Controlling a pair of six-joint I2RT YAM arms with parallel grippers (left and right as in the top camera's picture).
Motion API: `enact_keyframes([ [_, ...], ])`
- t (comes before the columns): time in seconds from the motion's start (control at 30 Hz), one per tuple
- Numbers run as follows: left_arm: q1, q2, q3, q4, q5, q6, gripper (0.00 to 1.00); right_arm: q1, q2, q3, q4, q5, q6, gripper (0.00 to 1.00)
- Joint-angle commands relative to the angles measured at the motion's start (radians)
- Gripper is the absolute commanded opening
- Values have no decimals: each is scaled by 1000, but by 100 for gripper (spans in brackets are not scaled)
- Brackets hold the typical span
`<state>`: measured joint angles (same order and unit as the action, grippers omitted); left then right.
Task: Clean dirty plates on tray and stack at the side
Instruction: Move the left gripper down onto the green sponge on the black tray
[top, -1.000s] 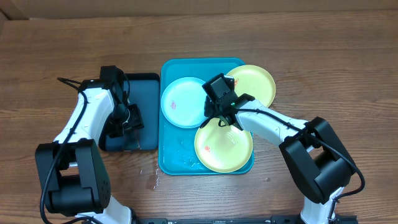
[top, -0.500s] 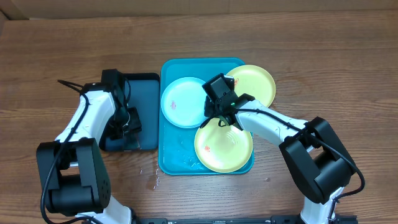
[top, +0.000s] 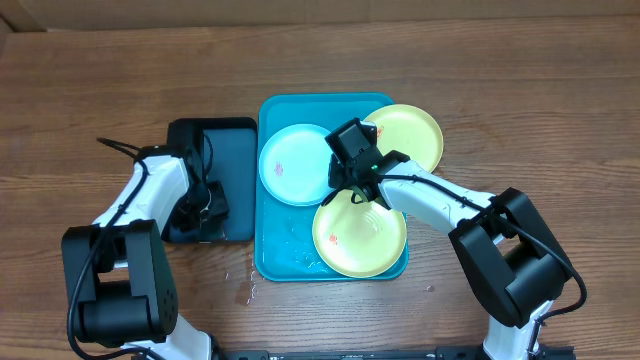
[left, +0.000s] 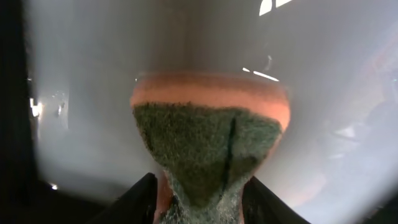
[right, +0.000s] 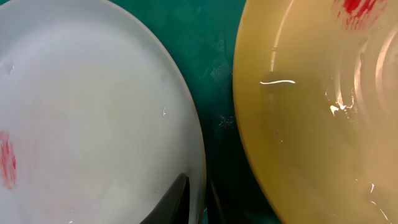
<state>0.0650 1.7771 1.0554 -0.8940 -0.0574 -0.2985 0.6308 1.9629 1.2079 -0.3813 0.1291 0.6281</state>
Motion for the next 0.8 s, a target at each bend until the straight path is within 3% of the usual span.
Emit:
enact_keyframes([
  [0.0, -8, 14, -10, 10, -13, -12, 36, 2, 14, 17, 10, -2, -3, 13],
  [0.17, -8, 14, -7, 22, 14, 18, 4, 2, 14, 17, 10, -3, -2, 13],
  [0.37, -6, 2, 43, 29, 43, 42, 4, 2, 14, 17, 10, -3, -3, 13],
  [0.5, -6, -22, 100, 38, 140, 90, 4, 2, 14, 17, 9, -3, -3, 13],
  [0.6, -6, -44, 167, 32, 171, 174, 4, 2, 14, 17, 9, -3, -2, 28],
  [0.77, -6, -62, 267, 0, 189, 271, 4, 2, 14, 17, 9, -3, -3, 32],
])
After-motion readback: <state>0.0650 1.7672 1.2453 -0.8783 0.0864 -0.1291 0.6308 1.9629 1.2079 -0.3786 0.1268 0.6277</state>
